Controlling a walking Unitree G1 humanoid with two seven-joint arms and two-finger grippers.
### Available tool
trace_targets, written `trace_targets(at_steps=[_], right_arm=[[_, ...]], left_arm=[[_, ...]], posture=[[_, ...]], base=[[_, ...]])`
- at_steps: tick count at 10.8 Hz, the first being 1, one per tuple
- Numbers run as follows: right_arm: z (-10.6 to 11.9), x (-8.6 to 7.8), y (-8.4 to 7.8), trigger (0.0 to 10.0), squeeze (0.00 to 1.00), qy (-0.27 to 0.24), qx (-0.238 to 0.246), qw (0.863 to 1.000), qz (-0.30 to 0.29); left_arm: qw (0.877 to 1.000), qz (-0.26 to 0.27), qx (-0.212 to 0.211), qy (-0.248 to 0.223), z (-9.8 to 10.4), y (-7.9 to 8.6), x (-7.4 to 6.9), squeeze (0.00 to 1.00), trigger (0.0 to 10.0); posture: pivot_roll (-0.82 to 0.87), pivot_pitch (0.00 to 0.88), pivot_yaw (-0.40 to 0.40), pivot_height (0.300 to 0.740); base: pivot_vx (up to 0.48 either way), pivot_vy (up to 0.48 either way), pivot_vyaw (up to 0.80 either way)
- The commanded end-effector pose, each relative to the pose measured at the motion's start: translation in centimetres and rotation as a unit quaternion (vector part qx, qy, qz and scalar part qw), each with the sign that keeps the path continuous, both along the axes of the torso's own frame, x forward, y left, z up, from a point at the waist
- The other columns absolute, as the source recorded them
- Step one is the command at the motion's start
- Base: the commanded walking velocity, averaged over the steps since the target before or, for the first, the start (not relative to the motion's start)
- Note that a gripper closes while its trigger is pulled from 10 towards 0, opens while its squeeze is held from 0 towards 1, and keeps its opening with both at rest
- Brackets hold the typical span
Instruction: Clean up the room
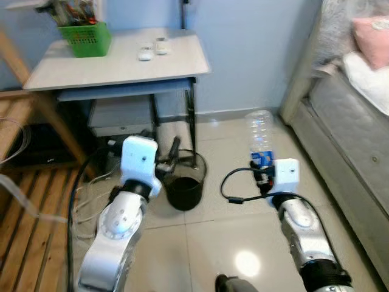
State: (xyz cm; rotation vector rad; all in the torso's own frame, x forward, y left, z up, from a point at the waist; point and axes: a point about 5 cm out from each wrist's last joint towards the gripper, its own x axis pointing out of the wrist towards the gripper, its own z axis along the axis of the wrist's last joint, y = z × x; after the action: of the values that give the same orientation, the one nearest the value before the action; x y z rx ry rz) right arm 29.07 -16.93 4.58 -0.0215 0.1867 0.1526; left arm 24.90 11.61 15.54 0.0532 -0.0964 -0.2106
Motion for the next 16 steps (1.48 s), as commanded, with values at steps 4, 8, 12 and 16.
trace_targets(at_steps=[4, 8, 12, 16], right_arm=[[0.73, 0.39, 0.75, 10.0, 0.0, -0.016, -0.002, 1.0, 0.008], [0.75, 0.52, 1.26, 10.0, 0.0, -0.015, -0.002, 1.0, 0.019], [0.86, 0.78, 1.32, 10.0, 0.0, -0.016, -0.002, 1.0, 0.023], [0.87, 0.82, 0.97, 10.0, 0.0, -0.016, -0.002, 1.0, 0.015]], left_arm=[[1.0, 0.006, -0.003, 0.022, -0.79, 0.59, 0.44, 0.0, 10.0], [1.0, 0.005, -0.013, 0.022, -0.81, 0.74, 0.43, 0.0, 10.0], [1.0, 0.004, -0.015, 0.024, -0.98, 0.74, 0.55, 0.0, 10.0], [1.0, -0.002, -0.007, 0.028, -1.37, 0.43, 1.03, 0.0, 10.0]], posture=[[-0.06, 0.0, 0.063, 0.731], [-0.05, 0.0, 0.048, 0.731], [-0.05, 0.0, 0.049, 0.731], [-0.06, 0.0, 0.059, 0.731]], base=[[0.438, 0.0, 0.0], [0.45, 0.0, 0.0], [0.451, 0.0, 0.0], [0.254, -0.103, 0.0]])
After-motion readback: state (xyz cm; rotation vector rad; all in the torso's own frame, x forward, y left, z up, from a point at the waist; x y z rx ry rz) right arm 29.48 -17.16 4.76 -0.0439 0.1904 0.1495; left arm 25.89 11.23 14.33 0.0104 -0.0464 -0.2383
